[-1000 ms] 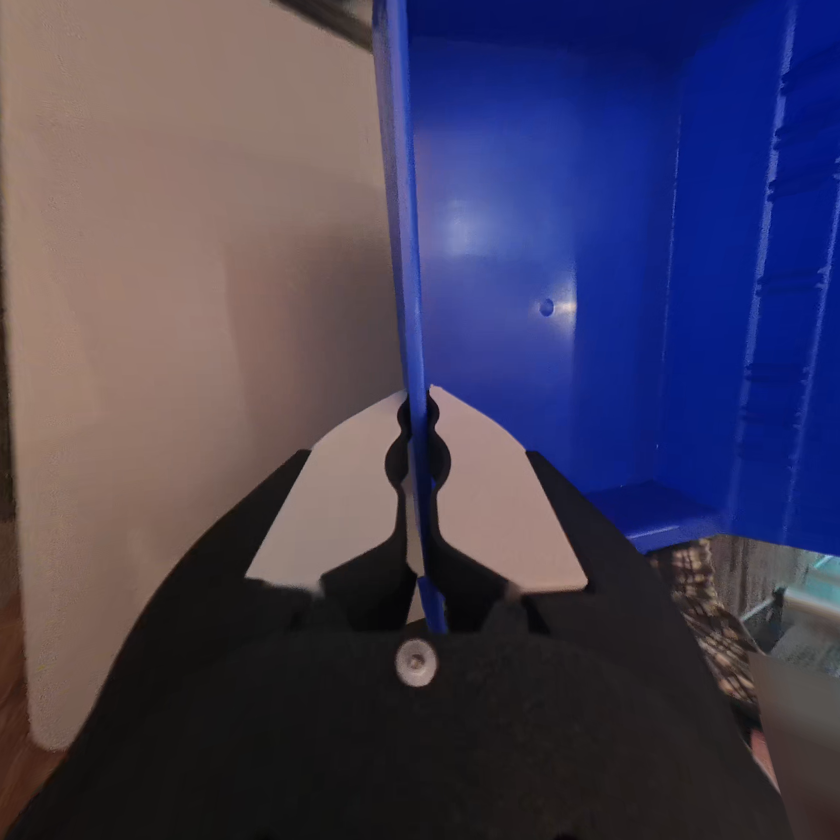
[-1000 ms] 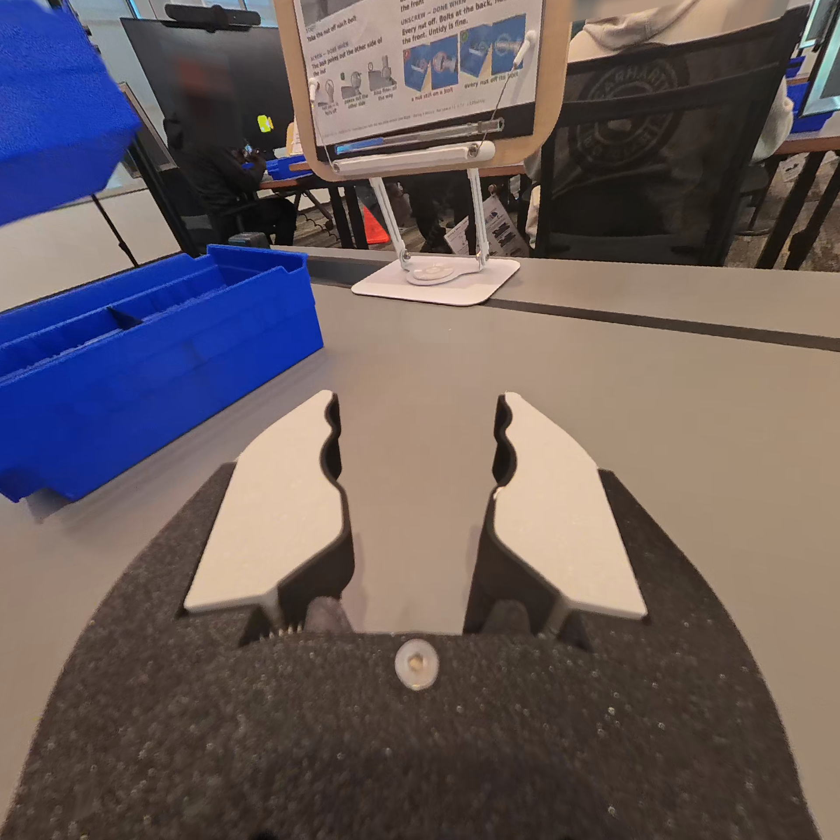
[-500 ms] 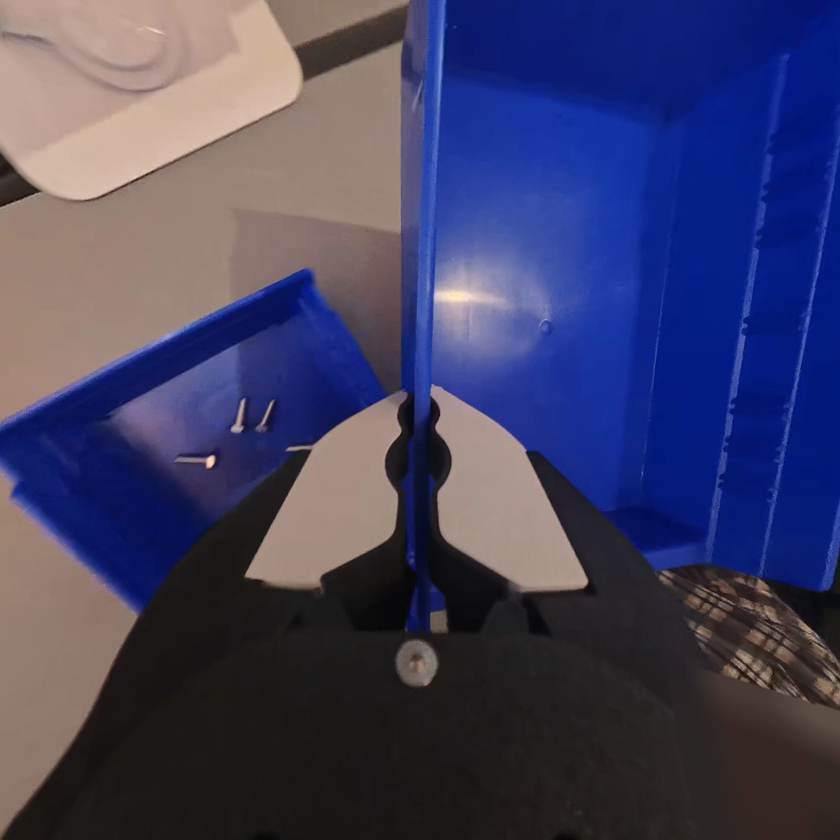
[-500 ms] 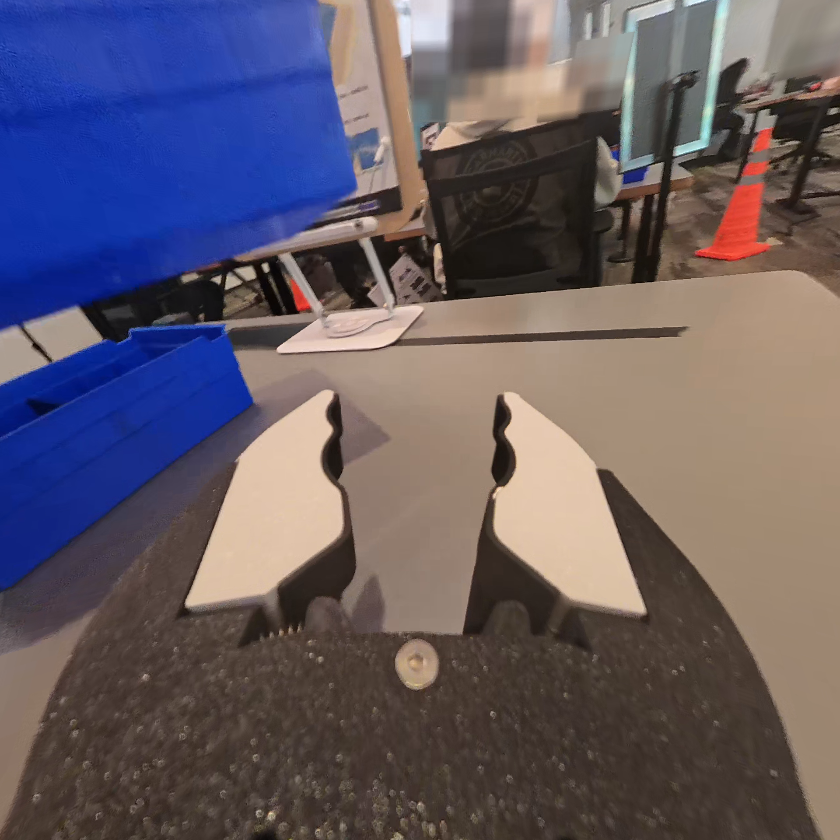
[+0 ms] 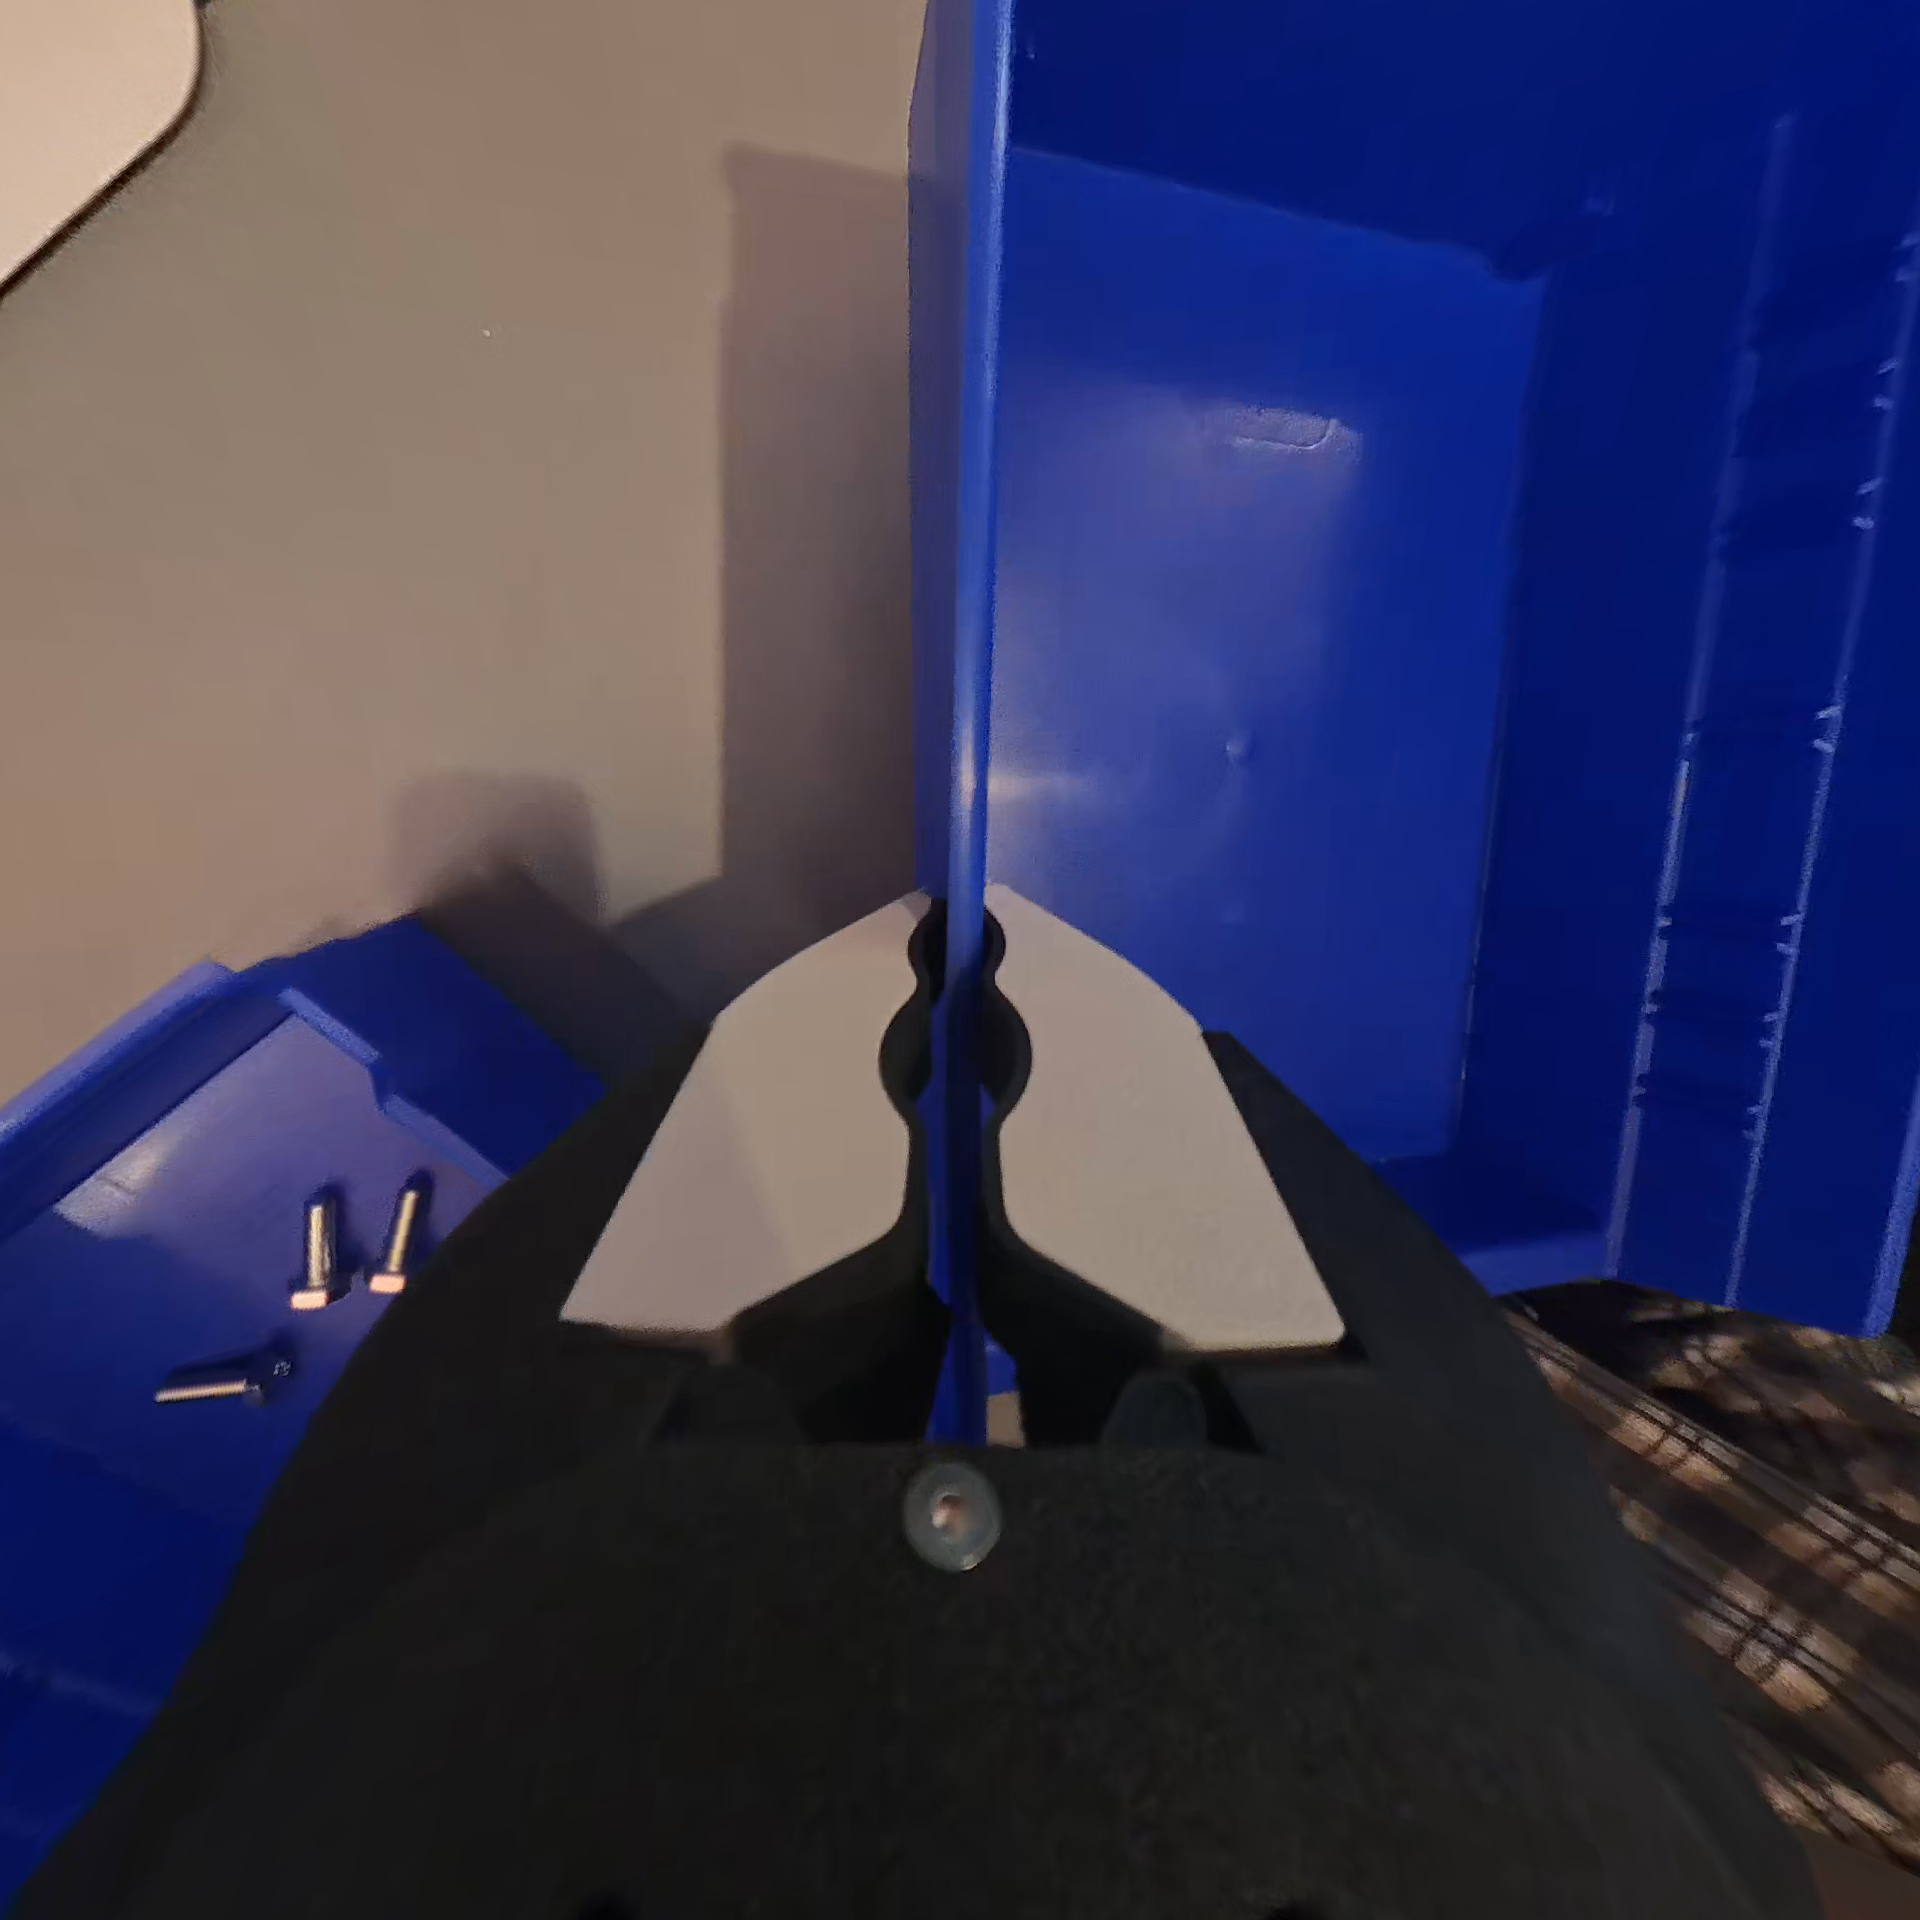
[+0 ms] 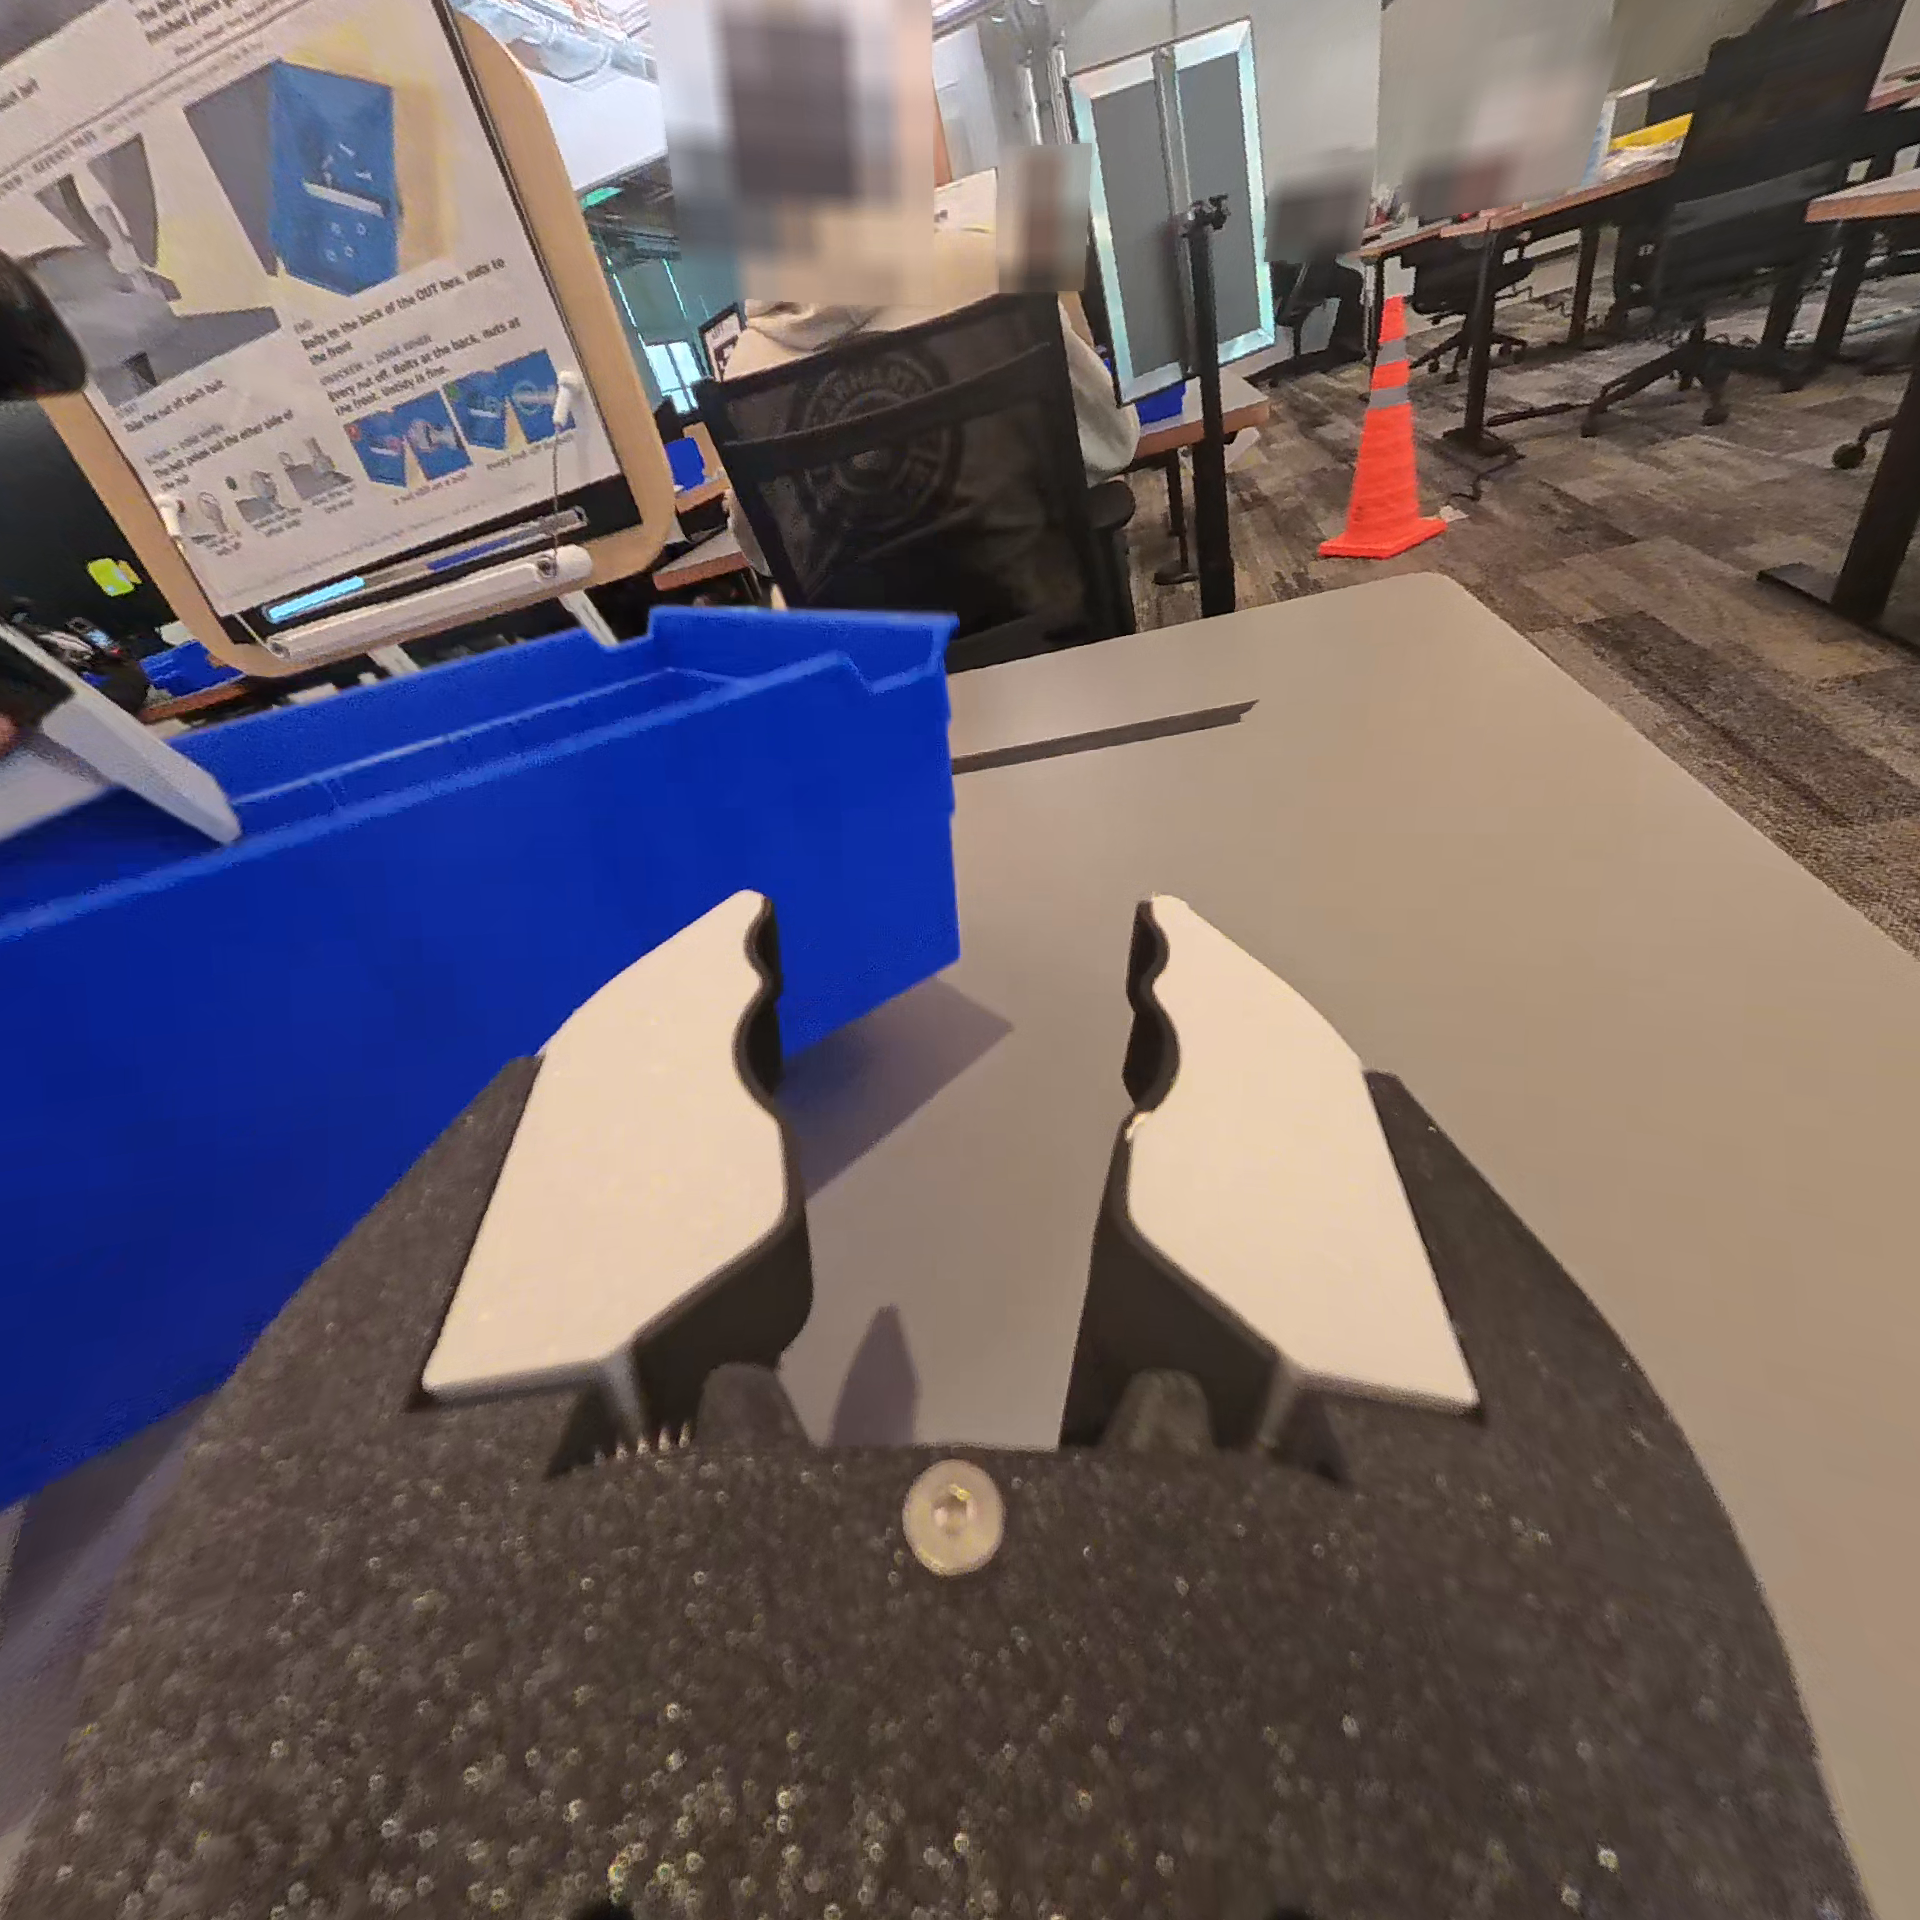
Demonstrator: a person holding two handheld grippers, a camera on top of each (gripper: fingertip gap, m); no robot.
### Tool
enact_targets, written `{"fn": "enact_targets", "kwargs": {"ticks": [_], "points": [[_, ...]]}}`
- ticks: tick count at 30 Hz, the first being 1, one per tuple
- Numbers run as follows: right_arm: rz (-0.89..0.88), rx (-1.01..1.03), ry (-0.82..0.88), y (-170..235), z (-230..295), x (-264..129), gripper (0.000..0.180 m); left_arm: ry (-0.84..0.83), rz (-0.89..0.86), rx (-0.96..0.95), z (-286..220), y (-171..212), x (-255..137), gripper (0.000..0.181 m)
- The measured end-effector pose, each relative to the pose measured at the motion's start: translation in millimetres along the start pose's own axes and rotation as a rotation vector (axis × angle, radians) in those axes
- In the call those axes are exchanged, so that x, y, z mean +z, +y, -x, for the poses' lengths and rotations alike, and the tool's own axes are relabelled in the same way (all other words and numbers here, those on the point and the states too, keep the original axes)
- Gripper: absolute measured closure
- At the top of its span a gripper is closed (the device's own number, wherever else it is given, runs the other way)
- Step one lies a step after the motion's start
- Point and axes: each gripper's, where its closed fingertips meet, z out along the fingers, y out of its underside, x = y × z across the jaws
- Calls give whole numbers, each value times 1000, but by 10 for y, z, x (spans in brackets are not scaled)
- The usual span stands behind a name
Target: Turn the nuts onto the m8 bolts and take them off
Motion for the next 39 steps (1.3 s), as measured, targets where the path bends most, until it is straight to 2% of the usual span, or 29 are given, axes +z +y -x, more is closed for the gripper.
{"fn": "enact_targets", "kwargs": {"ticks": [6,11,17,21,26,29,31,35,39], "points": [[3,-4,14,3,-30,-4,116,-58,40,28,15,28,263,177],[17,-9,18,24,-42,1,116,-18,69,29,-49,87,454,176],[23,-14,19,30,-49,1,116,-47,55,150,-52,128,507,174],[36,-13,8,58,-7,12,116,17,-92,231,-199,4,124,155],[83,-39,-1,18,106,-18,111,39,-475,423,-312,36,-872,133],[161,-85,3,-44,199,-92,110,22,-715,479,-220,317,-1523,119],[264,-85,-27,-57,322,-149,111,42,-802,465,-116,620,-1806,106],[486,-34,-92,-91,620,-263,112,86,-879,406,140,1180,-2078,103],[736,41,-135,29,879,-319,104,37,-926,381,402,1462,-2192,100]]}}
